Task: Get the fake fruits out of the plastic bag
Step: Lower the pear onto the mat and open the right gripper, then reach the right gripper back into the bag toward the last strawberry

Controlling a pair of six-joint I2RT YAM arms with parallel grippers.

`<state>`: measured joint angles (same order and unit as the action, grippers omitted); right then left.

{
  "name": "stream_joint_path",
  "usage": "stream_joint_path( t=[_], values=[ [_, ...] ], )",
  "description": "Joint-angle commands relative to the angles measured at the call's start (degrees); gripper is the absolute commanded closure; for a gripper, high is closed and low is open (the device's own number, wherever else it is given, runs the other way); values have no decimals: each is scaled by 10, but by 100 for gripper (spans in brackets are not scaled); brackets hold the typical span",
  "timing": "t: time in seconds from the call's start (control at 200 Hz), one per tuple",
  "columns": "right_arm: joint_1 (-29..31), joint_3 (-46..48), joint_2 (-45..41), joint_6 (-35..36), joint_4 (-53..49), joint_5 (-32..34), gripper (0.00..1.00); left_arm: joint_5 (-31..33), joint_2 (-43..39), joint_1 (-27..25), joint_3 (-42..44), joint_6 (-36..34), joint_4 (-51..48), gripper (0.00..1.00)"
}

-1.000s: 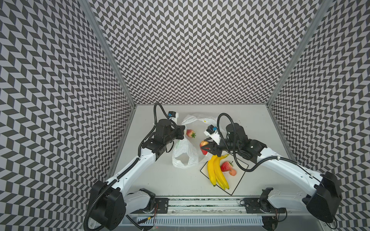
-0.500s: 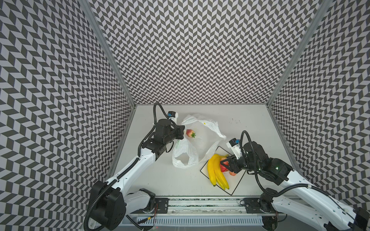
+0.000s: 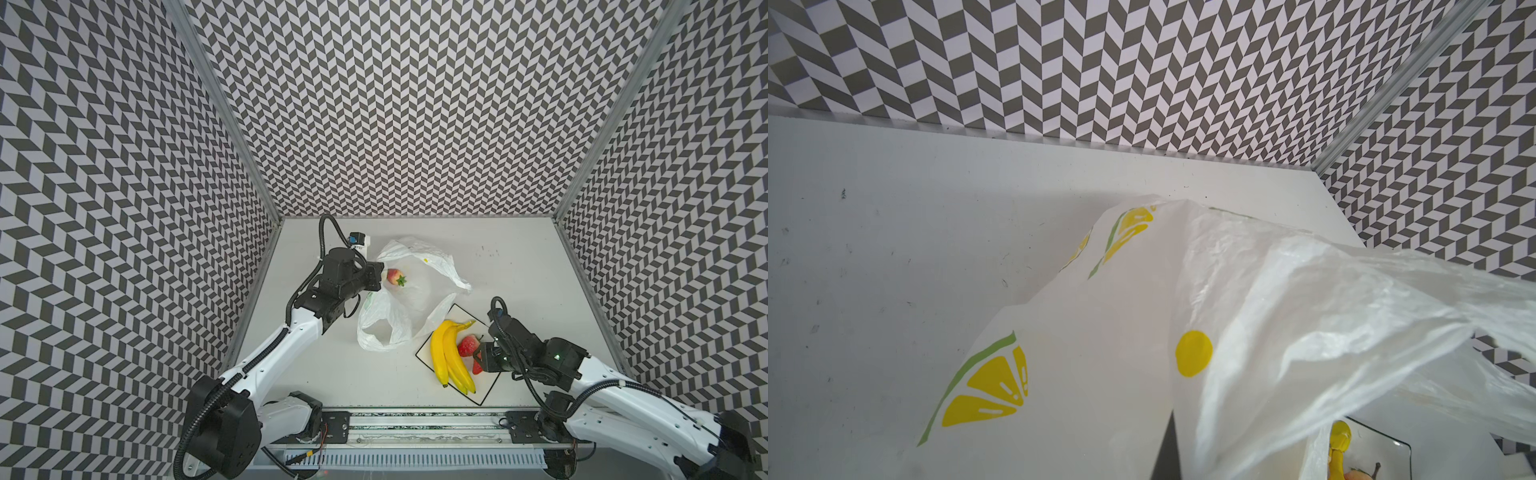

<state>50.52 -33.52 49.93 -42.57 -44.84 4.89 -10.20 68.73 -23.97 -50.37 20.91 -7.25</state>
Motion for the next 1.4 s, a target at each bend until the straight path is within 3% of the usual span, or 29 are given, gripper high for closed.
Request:
stream_joint_path(
  t=[0.0, 0.265, 0.446, 0.656, 0.896, 1.047, 1.137, 1.252, 1.397],
  values=[
    [42, 11, 19, -56, 23, 60, 68, -2, -18, 1, -6, 5, -8, 100],
    [75, 28, 31, -61, 75, 53, 43, -2, -20, 1, -5, 6, -6, 100],
    [75, 19, 19, -55, 69, 56, 34, -2, -20, 1, -4, 9, -2, 100],
    [75, -37, -42, -29, 44, 85, 35, -5, -17, 1, -4, 10, 5, 100],
    [109, -57, -80, 171, 245, 73, 47, -7, -16, 1, -2, 12, 10, 100],
    [133, -40, -10, 351, 437, 94, 52, -12, -15, 1, -3, 13, 12, 100],
    [132, -41, 64, 413, 527, 125, 52, -12, -16, 1, -4, 13, 6, 100],
    [129, -92, 186, 464, 551, 167, 54, -8, -23, 2, -1, 13, -1, 100],
    [107, -156, 309, 480, 540, 181, 57, -4, -31, 1, -3, 10, -10, 100]
  ],
)
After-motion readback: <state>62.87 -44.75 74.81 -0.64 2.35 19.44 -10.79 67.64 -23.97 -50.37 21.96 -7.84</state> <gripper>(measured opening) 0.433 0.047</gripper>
